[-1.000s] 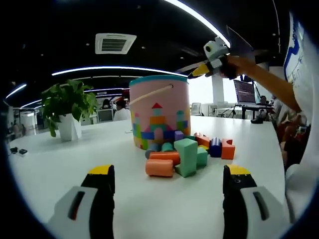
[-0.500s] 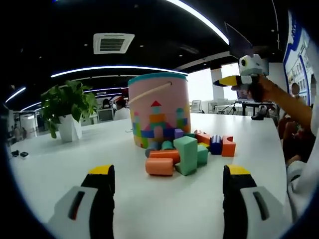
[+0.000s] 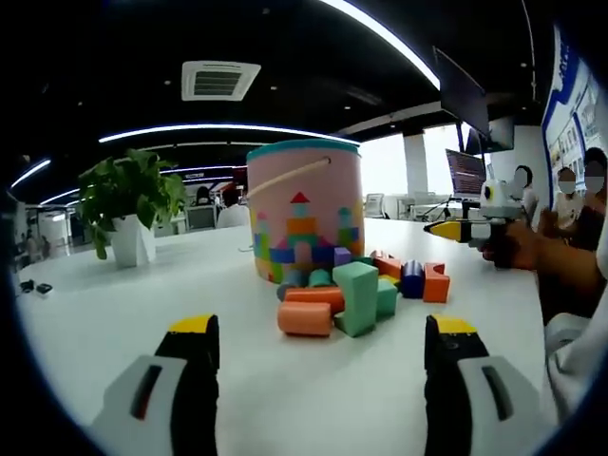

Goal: Arrange the toys in the designated storage area by placing each visible toy with the group until no toy remains scattered across the table.

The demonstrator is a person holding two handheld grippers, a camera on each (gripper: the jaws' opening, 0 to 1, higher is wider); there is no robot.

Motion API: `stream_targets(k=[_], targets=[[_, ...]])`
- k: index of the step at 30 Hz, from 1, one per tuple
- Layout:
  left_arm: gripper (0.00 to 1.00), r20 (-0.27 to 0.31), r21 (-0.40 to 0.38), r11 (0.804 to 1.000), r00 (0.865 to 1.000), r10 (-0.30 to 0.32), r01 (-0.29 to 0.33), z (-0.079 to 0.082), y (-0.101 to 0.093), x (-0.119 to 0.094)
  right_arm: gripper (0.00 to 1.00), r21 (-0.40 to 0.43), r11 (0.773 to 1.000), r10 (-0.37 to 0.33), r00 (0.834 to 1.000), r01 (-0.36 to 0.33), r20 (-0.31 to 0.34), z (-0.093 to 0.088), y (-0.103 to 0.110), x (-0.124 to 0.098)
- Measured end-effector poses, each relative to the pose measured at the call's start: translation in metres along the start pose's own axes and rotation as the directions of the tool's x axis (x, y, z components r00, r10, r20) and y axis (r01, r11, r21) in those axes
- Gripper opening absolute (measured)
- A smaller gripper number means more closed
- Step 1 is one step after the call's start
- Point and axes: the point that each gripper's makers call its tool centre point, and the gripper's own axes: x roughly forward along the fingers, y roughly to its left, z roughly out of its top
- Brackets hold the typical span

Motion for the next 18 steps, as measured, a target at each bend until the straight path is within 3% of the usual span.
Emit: stream_targets(k=[12,18], targets=[[0.92,0.006,0.019,1.000,1.000,-0.004,0.003,0.0012,-0.0013,0.0008,0.21,0.033,0.999,0.016,1.000,-0.015,-0.022,-0.0068,0.0036,0.0001],[0.92,-0.009,0.067,0.998,1.000,-0.009,0.009,-0.0002,-0.0055,0.0017,0.22,0.062,0.998,0.004,1.000,-0.004,-0.009,-0.0049,-0.0005,-0.0012]])
